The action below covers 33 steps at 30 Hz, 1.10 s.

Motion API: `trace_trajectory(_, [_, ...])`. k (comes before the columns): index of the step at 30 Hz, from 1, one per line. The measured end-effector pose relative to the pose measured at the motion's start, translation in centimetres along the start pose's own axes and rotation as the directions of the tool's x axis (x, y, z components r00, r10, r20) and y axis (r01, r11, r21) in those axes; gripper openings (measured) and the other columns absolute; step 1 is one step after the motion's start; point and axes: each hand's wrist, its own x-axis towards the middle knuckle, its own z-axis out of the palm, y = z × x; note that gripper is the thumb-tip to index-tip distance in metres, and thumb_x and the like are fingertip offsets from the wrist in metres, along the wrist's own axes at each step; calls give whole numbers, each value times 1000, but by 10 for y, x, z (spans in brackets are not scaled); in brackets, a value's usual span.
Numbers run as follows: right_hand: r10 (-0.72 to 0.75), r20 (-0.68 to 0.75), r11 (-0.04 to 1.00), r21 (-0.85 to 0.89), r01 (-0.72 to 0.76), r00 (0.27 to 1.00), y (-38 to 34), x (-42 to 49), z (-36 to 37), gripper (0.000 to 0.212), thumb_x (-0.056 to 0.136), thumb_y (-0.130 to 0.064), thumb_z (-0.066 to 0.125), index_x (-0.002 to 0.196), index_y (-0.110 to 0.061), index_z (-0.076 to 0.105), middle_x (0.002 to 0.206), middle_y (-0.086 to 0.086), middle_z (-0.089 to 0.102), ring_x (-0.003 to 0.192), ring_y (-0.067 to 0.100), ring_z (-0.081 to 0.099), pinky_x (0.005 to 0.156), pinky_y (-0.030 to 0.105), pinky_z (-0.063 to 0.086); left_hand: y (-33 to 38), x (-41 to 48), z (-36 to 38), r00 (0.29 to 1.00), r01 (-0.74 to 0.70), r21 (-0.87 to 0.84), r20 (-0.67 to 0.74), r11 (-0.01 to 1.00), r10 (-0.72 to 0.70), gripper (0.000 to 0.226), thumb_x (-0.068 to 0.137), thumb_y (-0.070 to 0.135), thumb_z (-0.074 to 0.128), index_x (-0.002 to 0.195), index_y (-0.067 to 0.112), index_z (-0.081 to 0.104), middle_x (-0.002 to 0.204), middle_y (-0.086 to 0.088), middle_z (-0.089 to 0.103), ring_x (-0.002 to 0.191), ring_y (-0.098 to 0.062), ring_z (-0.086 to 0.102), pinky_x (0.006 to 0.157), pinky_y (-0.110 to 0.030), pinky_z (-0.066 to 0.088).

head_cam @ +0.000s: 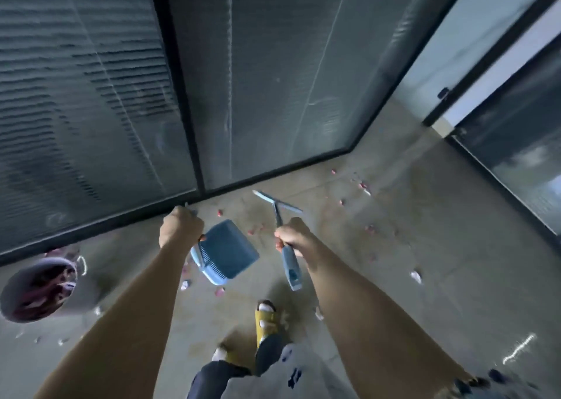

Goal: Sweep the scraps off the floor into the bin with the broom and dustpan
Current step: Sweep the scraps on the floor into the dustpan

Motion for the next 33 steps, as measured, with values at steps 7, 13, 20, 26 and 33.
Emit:
trace_trajectory(7, [61,-173,974,-203,-96,983,81,-28,-94,4,85,0,59,87,3,58,82,14,68,43,20,65,39,23,52,50,-48,61,985,-129,34,123,991,124,29,84,9,57,111,0,57,102,-21,69,100,-36,64,85,-38,50])
trace_trajectory(13, [27,-244,938,-329,-109,969,140,-35,-161,29,90,-10,51,62,-7,48,21,-3,42,21,5,45,26,15,35,87,-89,113,970,-197,62,160,978,185,30,86,5,55,115,-2,55,107,-23,67,101,-37,64,78,-37,49])
trace_trajectory(20, [-47,-303,977,-210,-19,952,206,-24,-261,17,94,-12,51,106,0,56,72,9,60,41,13,53,25,12,34,131,-147,196,986,-139,50,102,989,134,29,87,4,54,114,-5,53,105,-24,65,99,-38,63,80,-40,51])
trace_trajectory(26, [100,-285,958,-232,-169,953,249,-14,-345,23,91,-13,48,78,0,61,45,5,56,36,15,54,34,15,35,172,-184,253,993,-107,-1,39,994,107,27,88,6,50,113,-3,51,106,-25,64,98,-39,63,87,-47,54])
trace_trajectory(33, [97,-364,963,-200,-180,926,257,26,-402,24,89,-8,54,110,2,61,89,14,68,76,26,71,67,33,58,214,-174,297,999,-35,-95,-21,995,33,23,88,5,50,109,-3,55,102,-24,67,95,-38,65,84,-44,54])
